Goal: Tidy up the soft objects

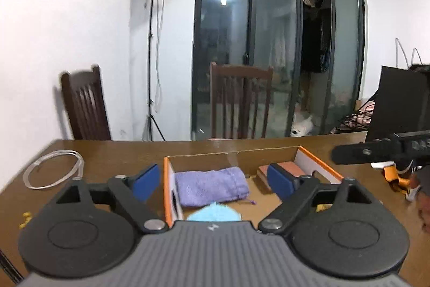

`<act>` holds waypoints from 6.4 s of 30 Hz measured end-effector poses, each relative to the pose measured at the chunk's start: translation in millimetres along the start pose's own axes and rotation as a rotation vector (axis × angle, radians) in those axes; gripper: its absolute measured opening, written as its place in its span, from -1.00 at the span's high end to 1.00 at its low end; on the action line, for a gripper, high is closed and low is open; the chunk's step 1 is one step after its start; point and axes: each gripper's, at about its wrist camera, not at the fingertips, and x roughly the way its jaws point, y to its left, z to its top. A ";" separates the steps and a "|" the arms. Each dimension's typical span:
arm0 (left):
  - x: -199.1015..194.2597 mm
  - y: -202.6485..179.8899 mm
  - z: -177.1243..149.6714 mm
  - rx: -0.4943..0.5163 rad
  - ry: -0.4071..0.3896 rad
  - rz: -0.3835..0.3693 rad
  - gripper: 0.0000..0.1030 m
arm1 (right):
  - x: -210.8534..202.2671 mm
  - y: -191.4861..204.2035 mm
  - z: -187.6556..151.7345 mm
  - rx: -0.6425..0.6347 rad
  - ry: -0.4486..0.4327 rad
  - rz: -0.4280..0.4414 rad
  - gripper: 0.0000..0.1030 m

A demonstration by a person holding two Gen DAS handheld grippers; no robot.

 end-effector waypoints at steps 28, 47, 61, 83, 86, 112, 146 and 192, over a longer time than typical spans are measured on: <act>-51.5 -100.6 -109.6 0.051 0.144 -0.019 -1.00 | -92.2 -29.8 -149.9 -0.076 -0.038 -0.229 -0.49; 27.2 -135.1 -104.9 0.032 0.297 -0.083 -0.49 | -96.2 -41.4 -168.5 0.084 -0.173 -0.029 -0.34; -3.1 -113.7 -98.6 -0.118 0.296 -0.136 0.47 | -93.1 -48.5 -169.6 0.142 -0.176 -0.065 -0.35; -118.0 -29.5 -145.5 -0.306 0.176 -0.201 -0.49 | -79.0 36.7 -164.5 -0.203 -0.103 -0.051 -0.34; -116.9 -39.2 -144.0 -0.371 0.172 -0.257 -0.49 | -48.2 37.5 -150.2 -0.192 -0.007 -0.016 -0.29; -75.6 -36.0 -166.2 -0.271 0.266 -0.331 -0.25 | -70.2 37.4 -191.5 -0.082 0.140 -0.025 0.10; 231.6 12.4 0.4 -0.418 0.519 -0.327 0.39 | 157.8 -72.3 39.3 -0.021 0.314 -0.110 0.58; -158.1 16.5 -116.2 -0.162 0.061 -0.017 -1.00 | -125.5 74.0 -160.7 -0.213 -0.017 -0.161 -0.78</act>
